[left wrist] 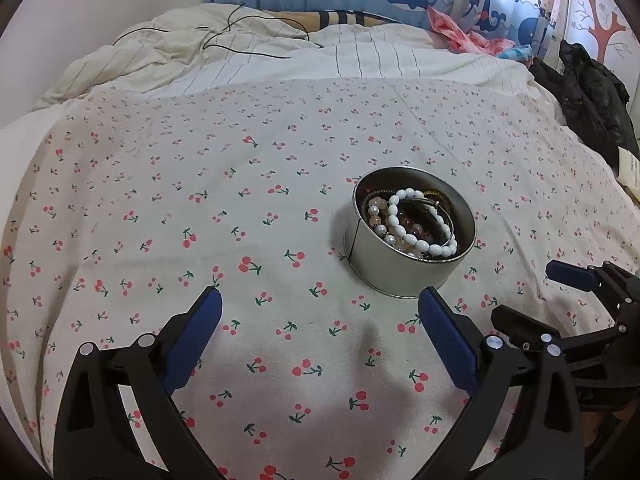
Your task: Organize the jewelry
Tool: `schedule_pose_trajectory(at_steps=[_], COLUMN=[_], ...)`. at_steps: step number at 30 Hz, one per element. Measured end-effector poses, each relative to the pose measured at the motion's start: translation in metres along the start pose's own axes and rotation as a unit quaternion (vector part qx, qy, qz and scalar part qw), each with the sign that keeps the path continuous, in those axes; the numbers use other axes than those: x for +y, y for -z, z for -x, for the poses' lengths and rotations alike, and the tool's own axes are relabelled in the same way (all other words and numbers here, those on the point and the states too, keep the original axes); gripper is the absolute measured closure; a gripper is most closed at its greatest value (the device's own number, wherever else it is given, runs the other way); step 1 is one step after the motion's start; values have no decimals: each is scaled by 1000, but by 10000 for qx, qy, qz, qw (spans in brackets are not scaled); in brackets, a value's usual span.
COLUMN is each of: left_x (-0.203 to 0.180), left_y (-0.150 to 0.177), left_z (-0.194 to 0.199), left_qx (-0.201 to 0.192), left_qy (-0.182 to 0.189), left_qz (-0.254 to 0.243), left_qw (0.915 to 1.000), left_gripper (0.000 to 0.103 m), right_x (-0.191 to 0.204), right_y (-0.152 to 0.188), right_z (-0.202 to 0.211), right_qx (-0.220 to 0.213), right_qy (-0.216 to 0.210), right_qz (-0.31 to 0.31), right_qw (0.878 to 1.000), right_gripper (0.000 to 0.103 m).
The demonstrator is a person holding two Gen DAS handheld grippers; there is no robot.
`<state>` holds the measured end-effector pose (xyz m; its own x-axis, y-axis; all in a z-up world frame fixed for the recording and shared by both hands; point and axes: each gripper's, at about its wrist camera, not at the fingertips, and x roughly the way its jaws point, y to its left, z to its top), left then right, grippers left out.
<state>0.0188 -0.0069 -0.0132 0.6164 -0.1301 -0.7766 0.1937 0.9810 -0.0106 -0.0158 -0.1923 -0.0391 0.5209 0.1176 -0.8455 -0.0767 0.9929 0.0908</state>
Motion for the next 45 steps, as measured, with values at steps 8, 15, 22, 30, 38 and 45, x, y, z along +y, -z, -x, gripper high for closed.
schedule_pose_trajectory(at_steps=[8, 15, 22, 30, 38, 45], left_x=[-3, -3, -5, -2, -4, -11], left_y=[3, 3, 3, 2, 1, 1], left_z=[-5, -6, -8, -13, -13, -12], left_qx=[114, 123, 161, 308, 325, 265], left_qy=[53, 54, 58, -2, -68, -185], left_qz=[-39, -41, -67, 46, -56, -269], left_qw=[9999, 9999, 9998, 9995, 9994, 9991], left_gripper=[8, 8, 8, 8, 8, 8], right_x=[-3, -5, -5, -4, -3, -3], right_y=[2, 2, 2, 1, 2, 3], right_z=[-2, -1, 0, -1, -1, -2], right_qx=[79, 83, 73, 81, 94, 100], right_qy=[7, 15, 4, -7, -19, -24], right_qz=[-42, -53, -66, -73, -61, -55], right_qw=[10000, 10000, 10000, 9999, 9999, 9999], right_gripper=[13, 13, 12, 12, 11, 10])
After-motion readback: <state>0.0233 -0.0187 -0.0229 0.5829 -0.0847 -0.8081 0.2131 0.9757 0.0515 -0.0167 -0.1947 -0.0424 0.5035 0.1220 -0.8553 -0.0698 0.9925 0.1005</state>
